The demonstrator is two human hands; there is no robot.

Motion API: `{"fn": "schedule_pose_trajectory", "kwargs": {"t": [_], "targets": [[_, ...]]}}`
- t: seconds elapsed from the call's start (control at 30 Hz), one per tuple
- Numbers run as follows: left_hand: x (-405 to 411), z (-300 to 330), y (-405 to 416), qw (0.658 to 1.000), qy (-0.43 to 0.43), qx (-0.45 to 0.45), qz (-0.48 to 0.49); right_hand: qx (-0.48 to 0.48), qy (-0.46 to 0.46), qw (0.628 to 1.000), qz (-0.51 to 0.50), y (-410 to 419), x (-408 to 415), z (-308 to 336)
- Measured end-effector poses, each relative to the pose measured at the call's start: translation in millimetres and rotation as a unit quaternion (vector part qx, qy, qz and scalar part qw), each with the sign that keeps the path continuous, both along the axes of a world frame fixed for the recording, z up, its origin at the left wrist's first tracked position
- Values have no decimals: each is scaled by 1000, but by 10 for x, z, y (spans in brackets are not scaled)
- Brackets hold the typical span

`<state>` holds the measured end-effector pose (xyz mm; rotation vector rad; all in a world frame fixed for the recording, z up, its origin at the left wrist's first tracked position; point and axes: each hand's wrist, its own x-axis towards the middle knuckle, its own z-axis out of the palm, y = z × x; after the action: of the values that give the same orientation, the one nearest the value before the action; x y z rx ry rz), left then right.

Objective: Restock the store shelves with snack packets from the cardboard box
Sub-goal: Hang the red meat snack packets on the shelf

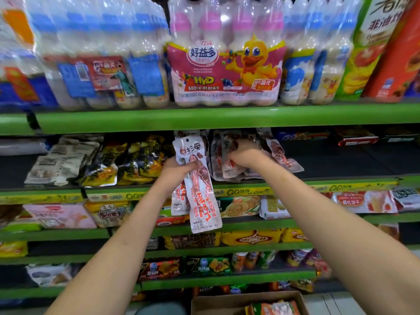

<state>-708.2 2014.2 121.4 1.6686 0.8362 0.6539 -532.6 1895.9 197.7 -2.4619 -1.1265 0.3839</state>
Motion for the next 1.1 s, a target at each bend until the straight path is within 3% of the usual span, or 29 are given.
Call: {"fn": "schedule_pose_trajectory", "kwargs": {"t": [0.23,0.33,0.47,0.6,0.73,0.87,1.1], "targets": [[-22,107,-102,1000,6,3,6,100,23,994,-28,-244,-48,-28],[-37,144,-114,1000,3,1,11,168,-28,985,-14,-445,-119,-67],[-70,240,-160,999,-7,-31,13,215,-20,975,58,-712,-429,-213],[-146,391,-242,994,-75,-57,47,223,17,966,131,-835,-757,-343],[-251,454,-485,996,-77,-37,-1,247,154,949,124,-885,-991,-387],[-341,366,-802,992,-84,-68,-58,275,313,906,67,-1011,-1080,-578],[-485,110,-928,978,-57,-188,-73,363,382,848,-52,-1389,-970,-914]]}}
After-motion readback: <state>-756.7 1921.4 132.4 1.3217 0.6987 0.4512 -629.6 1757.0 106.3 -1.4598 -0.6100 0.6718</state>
